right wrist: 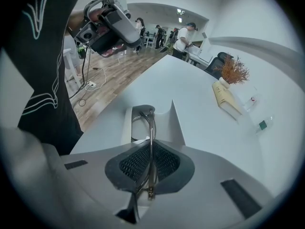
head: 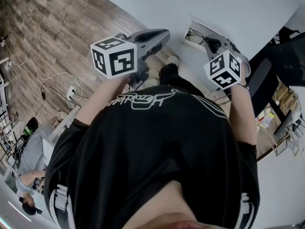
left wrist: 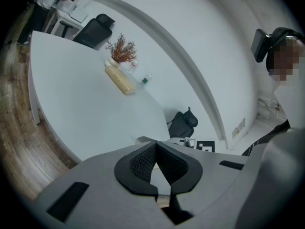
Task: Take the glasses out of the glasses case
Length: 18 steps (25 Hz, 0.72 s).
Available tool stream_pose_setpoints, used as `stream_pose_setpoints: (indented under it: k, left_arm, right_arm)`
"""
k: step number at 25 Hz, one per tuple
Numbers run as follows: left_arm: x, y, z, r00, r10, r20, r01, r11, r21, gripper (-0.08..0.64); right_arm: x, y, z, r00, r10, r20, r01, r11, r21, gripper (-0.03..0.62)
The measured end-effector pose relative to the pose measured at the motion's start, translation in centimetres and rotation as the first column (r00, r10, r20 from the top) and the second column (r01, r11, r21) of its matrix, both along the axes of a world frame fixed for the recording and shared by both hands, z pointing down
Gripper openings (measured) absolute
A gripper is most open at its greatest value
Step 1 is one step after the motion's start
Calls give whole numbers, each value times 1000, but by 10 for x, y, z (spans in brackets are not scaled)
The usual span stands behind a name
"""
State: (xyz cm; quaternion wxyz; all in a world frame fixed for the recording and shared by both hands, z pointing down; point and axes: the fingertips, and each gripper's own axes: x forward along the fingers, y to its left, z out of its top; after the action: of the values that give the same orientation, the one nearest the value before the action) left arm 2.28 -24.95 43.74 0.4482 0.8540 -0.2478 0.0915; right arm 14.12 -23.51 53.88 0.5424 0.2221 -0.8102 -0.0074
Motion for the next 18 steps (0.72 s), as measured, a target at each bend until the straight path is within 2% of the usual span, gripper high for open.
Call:
stream_pose_setpoints:
  k: [18]
  left_arm:
    - [0, 3, -1, 1000, 11, 2, -11, 1000, -4, 8]
  right_arm:
    - [7, -15, -12, 1000, 28, -9, -27, 998, 64, 18]
